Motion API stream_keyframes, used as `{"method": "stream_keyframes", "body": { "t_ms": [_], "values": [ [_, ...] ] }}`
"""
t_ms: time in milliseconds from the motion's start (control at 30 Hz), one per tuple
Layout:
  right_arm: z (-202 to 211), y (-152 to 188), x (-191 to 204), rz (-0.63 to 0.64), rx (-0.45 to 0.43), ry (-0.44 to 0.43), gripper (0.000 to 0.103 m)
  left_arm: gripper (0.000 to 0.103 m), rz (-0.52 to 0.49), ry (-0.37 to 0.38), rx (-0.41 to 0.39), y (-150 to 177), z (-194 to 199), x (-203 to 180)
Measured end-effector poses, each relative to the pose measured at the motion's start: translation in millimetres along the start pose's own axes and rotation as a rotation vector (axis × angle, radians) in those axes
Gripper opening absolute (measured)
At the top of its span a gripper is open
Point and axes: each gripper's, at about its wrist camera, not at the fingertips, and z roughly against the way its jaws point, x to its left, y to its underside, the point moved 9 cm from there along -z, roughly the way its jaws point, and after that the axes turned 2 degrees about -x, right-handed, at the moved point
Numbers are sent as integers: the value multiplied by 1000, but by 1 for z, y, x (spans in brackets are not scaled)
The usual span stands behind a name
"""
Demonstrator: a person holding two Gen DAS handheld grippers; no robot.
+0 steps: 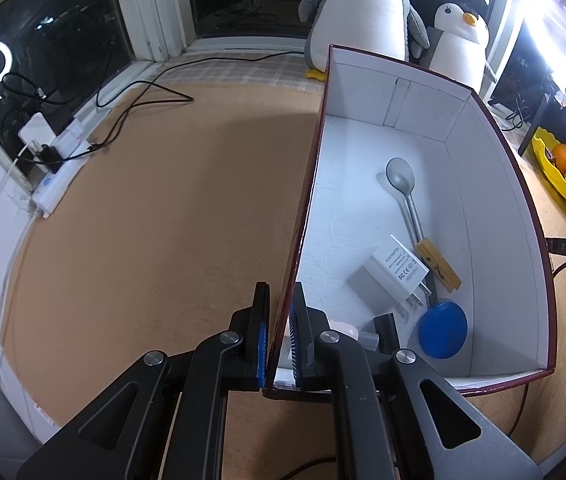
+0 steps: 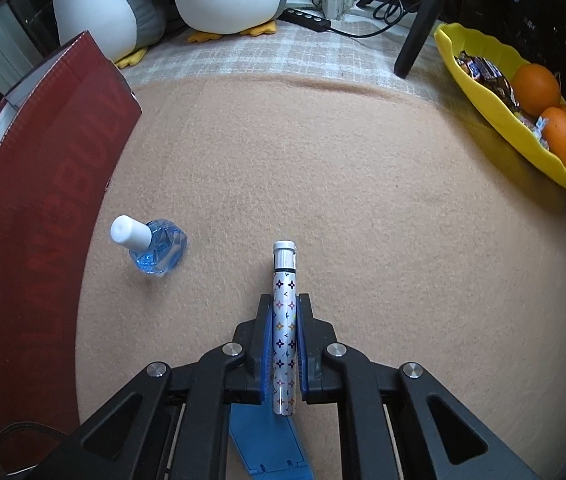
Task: Organize rigid objects
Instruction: 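Carry the patterned lighter into the box and open the right gripper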
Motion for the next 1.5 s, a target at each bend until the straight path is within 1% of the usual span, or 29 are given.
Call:
{"method": "stream_keyframes", "body": {
  "t_ms": [67, 167, 233, 333, 467, 600, 700, 867, 1000, 1133, 1267, 1500],
  "values": [
    [3, -4, 10, -19, -3, -10, 9, 8, 1, 2, 1, 1, 0, -1],
    [16, 2, 6, -38, -21, -28, 9, 8, 0, 2, 0, 1, 0, 0],
    [22, -1, 7, -49, -35, -40, 9, 8, 0, 1, -1, 1, -1, -1],
    [39, -2, 8, -54, -66, -54, 9, 8, 0, 2, -1, 1, -1, 0],
    [62, -13, 20, -38, -119, -83, 9, 8, -1, 1, -1, 1, -1, 0],
    [93, -20, 51, 13, -175, -133, 9, 8, -2, 3, 1, 0, -2, 0],
    [108, -20, 81, 65, -203, -161, 9, 8, -2, 7, 2, 0, -3, 0],
    [128, -15, 137, 153, -228, -239, 9, 8, -4, 9, -3, -1, -4, 1],
    [133, -10, 178, 208, -230, -286, 9, 8, -11, 11, -10, -1, -3, 0],
    [128, -2, 209, 264, -223, -302, 9, 8, -10, 12, -15, -1, -3, 1],
    [119, 5, 224, 296, -201, -306, 9, 8, -8, 17, -16, -1, -3, 1],
    [103, 15, 234, 327, -162, -294, 10, 7, -1, 26, -11, -1, -6, 2]
  ]
}}
